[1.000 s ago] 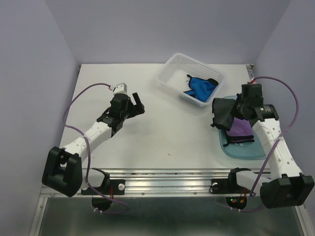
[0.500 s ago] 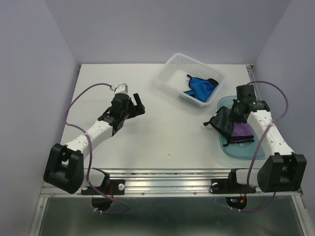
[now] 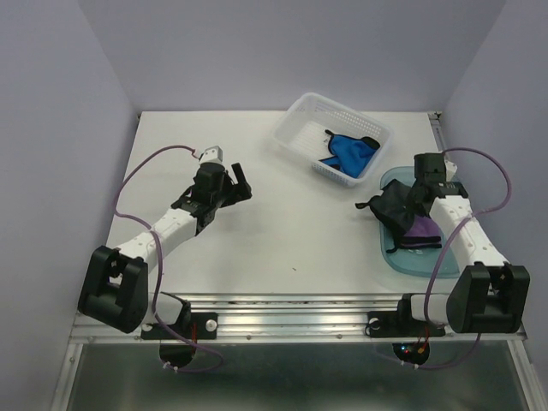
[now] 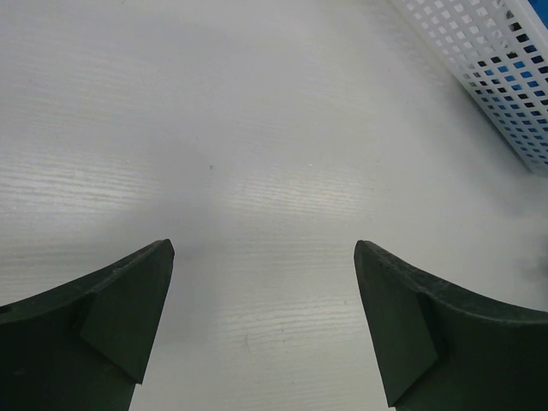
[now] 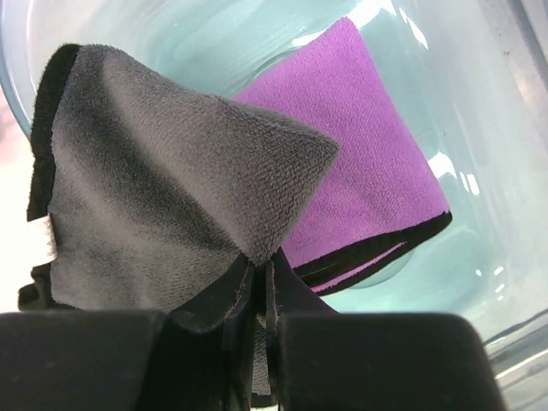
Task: Fold and stack the towels
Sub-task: Neatly place the folded towel into the bin
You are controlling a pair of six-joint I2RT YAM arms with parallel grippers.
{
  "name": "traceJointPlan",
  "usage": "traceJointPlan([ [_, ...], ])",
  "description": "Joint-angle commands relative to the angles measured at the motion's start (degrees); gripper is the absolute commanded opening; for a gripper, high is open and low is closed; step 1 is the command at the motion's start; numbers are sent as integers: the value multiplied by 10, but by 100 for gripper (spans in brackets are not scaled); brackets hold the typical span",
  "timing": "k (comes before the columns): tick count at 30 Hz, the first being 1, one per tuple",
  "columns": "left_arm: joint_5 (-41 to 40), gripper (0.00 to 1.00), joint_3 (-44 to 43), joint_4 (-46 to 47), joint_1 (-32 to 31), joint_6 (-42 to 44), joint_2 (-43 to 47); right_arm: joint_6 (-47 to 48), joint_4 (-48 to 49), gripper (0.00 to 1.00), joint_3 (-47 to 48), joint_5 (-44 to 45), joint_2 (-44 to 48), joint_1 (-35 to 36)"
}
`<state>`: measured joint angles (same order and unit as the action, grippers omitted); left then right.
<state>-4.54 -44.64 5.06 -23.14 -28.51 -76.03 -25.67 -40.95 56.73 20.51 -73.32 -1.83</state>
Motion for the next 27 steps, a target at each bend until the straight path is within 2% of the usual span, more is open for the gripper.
traceJointPlan([
  [1, 5, 99, -11, 22, 3, 11, -3, -42, 72, 1, -21, 12, 36, -7],
  [7, 6, 99, -11, 22, 4, 10, -3, -79, 99, 1, -45, 16, 75, -12],
  [15, 9, 99, -12, 23, 5, 9, -6, -115, 134, 1, -61, -38, 113, -34],
  [27, 17, 99, -9, 25, 7, 10, -2, -96, 114, 1, -27, -110, 166, -34],
])
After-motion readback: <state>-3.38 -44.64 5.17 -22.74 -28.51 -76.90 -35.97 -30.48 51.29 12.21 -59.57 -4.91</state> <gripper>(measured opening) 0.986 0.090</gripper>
